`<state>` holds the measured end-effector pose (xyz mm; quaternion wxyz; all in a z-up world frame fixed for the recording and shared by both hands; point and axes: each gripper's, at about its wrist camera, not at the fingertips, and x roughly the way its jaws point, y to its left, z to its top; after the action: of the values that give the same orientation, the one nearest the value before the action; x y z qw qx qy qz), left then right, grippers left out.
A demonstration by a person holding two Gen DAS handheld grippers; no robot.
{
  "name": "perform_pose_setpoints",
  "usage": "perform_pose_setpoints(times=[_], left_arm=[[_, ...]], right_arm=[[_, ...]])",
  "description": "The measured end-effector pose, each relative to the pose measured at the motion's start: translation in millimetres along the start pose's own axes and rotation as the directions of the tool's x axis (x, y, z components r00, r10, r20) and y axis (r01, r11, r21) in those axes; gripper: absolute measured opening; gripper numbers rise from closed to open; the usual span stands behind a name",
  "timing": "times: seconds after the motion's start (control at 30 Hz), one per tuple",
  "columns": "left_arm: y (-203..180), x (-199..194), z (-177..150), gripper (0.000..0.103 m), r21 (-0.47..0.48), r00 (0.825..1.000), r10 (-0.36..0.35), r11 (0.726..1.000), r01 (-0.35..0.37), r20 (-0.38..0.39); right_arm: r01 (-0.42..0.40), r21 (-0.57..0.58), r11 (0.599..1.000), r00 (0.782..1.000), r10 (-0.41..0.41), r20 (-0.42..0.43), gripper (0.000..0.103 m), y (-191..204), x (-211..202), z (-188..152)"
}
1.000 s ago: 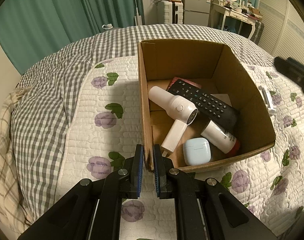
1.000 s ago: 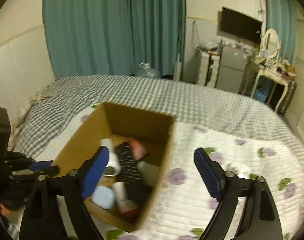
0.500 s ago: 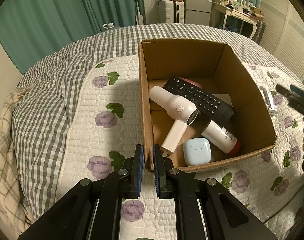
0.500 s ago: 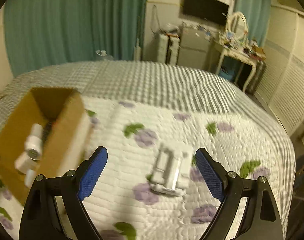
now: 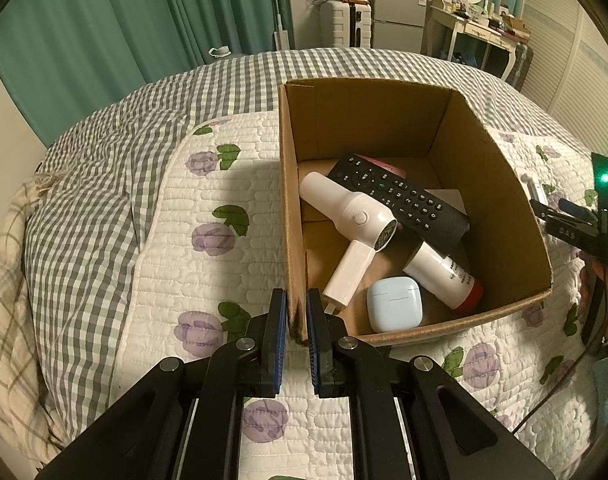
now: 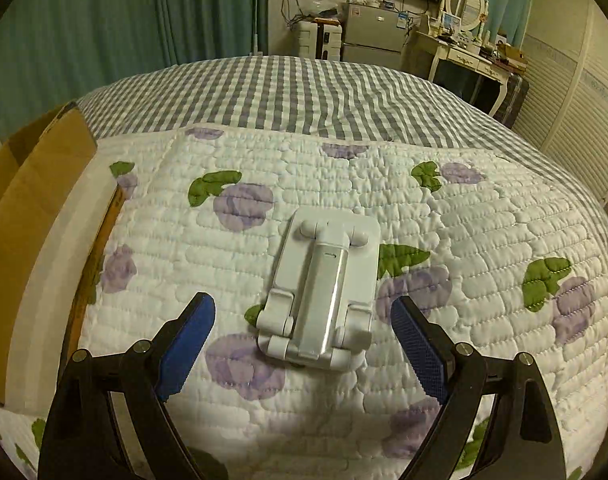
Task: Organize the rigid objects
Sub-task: 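Return the right tool and grasp the white folding phone stand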
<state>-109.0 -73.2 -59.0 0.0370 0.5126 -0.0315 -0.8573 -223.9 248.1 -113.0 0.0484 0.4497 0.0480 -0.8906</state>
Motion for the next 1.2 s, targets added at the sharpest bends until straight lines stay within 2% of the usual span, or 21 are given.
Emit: perform_pose_setpoints(times=[0.3, 0.5, 0.6, 0.7, 0.97, 1.2], left_arm=[[0.4, -0.1, -0.2, 0.009, 0.000, 1.000, 0.000, 1.000, 0.000, 0.001], [0.5, 0.3, 0.3, 0.009, 0.000, 1.000, -0.001, 1.000, 0.001, 0.001], [0.2, 0.1, 0.3, 0.009, -0.001, 1.000, -0.002, 1.000, 0.002, 0.001], [-0.2, -0.1, 0.3, 0.009, 0.000, 1.000, -0.002, 1.000, 0.002, 0.001], [0.0, -0.1, 0.2, 0.009, 0.000, 1.000, -0.002, 1.000, 0.002, 0.001], [-0.1, 0.0, 0.3, 0.009, 0.000, 1.000, -0.002, 1.000, 0.002, 0.002]], right_arm=[[-0.036, 0.070, 0.997, 0.998, 0.040, -0.056, 0.090, -10.1, 33.2, 4.3], [-0.012, 0.035, 0.999, 0.997, 0.014, -0.069, 0.089, -5.5, 45.5, 7.4], [0.004, 0.016, 1.000, 0.998, -0.002, -0.069, 0.085, -2.1, 48.5, 6.8], [0.022, 0.030, 0.999, 0.998, -0.020, -0.065, 0.069, -5.2, 48.4, 7.2], [0.042, 0.020, 0.999, 0.998, -0.041, -0.054, 0.067, -4.5, 44.2, 6.9], [0.018, 0.033, 0.999, 0.999, -0.016, -0.050, 0.067, -2.9, 27.7, -1.7]])
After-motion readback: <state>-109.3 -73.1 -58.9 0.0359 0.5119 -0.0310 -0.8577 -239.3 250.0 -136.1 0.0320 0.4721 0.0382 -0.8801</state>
